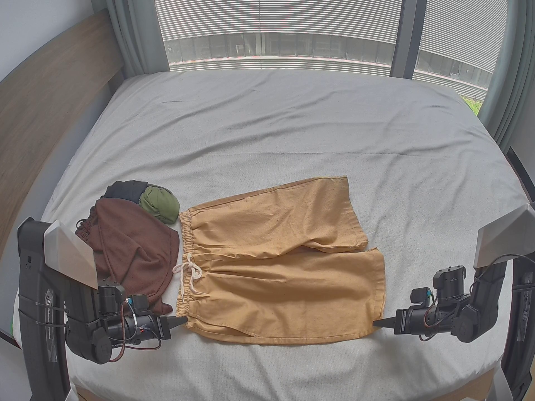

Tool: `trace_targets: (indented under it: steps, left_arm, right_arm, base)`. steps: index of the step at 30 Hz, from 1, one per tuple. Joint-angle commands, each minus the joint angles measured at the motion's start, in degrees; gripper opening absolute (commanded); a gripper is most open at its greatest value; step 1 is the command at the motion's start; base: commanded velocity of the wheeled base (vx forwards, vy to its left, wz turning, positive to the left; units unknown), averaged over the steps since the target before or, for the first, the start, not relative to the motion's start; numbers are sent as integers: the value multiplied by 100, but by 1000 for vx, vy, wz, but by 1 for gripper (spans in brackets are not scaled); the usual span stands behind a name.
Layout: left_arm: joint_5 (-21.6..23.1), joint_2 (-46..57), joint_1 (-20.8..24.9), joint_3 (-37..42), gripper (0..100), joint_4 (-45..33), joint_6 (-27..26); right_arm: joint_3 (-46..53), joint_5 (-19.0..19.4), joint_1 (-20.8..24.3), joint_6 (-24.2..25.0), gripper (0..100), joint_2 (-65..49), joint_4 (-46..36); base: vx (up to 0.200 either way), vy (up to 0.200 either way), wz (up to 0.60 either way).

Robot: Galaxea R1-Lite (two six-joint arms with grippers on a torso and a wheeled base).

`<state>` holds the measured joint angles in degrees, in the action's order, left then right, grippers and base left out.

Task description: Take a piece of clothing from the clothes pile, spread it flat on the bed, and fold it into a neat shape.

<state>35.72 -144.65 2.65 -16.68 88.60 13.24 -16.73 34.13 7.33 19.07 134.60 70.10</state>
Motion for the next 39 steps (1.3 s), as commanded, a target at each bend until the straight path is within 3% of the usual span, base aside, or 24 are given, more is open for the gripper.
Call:
trace_targets:
  steps: [1,10,19,30,39]
  left_arm:
    - [58,148,8,121,0,8,30]
    - [682,1088,-36,885,0,-10,214]
    - [673,1062,-10,1105,0,-18,161]
    - [682,869,-1,1369,0,-18,-366]
    - [700,939,61,921,0,-1,-366]
  right_arm:
    - [117,6,-3,-8,0,-232,-49]
    - [258,6,50,-17,0,-979,-734]
    - [345,6,-56,-553,0,-1173,-1358]
    - [398,6,-73,-588,0,-1260,-1332]
    - [-59,32,-135,-492,0,-1331,-1051]
  base:
    - [0,0,0]
    - [0,0,0]
    - [0,0,0]
    - [0,0,0]
    - [0,0,0]
